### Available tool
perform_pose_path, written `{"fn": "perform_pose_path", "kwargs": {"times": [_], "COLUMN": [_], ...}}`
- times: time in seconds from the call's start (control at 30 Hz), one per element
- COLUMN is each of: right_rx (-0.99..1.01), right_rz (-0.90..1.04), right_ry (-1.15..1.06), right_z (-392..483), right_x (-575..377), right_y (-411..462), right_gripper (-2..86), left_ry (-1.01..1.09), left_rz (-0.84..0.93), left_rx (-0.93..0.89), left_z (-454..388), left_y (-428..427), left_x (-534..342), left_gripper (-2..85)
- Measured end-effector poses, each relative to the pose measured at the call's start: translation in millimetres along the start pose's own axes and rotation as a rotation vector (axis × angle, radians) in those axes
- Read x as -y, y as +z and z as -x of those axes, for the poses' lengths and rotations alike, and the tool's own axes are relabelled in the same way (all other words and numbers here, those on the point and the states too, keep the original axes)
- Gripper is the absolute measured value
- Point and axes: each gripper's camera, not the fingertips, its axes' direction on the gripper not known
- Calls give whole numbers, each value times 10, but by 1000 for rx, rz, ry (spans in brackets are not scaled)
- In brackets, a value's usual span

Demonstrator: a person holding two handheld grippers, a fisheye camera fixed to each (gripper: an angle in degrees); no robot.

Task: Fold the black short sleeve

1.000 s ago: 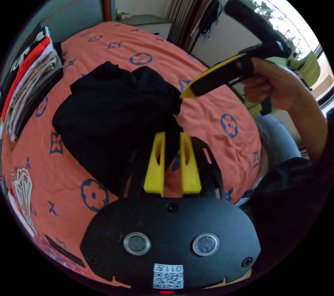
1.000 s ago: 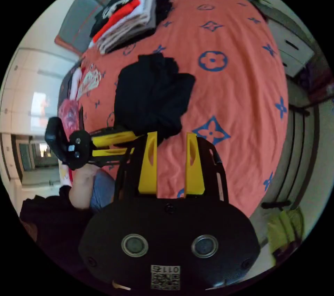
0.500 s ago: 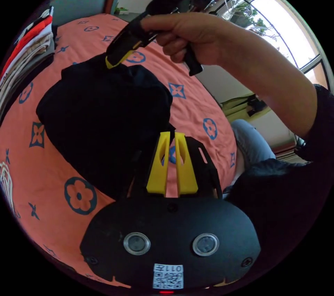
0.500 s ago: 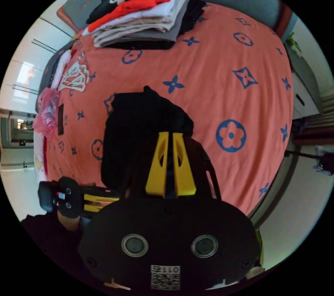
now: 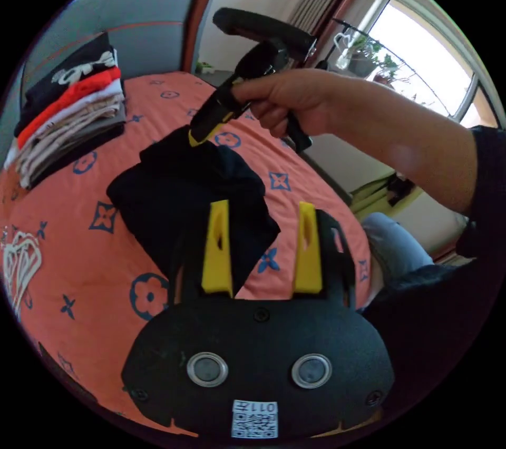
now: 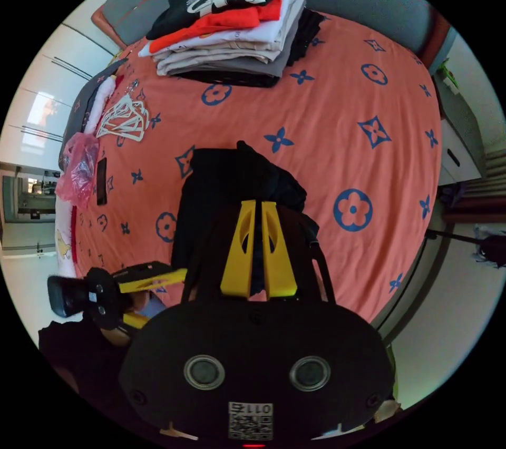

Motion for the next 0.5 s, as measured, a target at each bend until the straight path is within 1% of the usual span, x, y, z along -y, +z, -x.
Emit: {"fn": "perform_pose_path", "kwargs": {"times": [0.1, 0.13, 0.17, 0.2, 0.27, 0.3, 0.33, 0.43, 0.5], "right_rx": [71, 86, 103, 112, 119, 130, 138, 171, 208], "right_rz": [-22, -32, -46, -55, -69, -72, -71, -61, -105], "right_ry": [50, 58, 71, 77, 81, 82, 81, 67, 15], "right_z": [-136, -161, -204, -244, -311, -362, -389, -477, -420], "right_x": [-33, -48, -81, -113, -154, -174, -181, -215, -251], "right_y": [27, 26, 31, 39, 44, 51, 59, 93, 0], "right_gripper": [19, 19, 19, 19, 18, 18, 18, 18, 17], "left_ry": [44, 51, 70, 81, 88, 88, 84, 42, -5], "left_rz": [96, 97, 96, 100, 122, 148, 159, 146, 55], "left_rx": [177, 205, 273, 350, 426, 436, 423, 287, 149], "left_z": [-227, -265, -330, -369, -363, -321, -291, -99, 126], "left_y": [208, 243, 300, 348, 413, 447, 450, 247, -78], "left_x": [28, 30, 32, 28, -9, -46, -64, -144, -271], "left_gripper": [155, 147, 131, 95, 52, 34, 28, 12, 8]}}
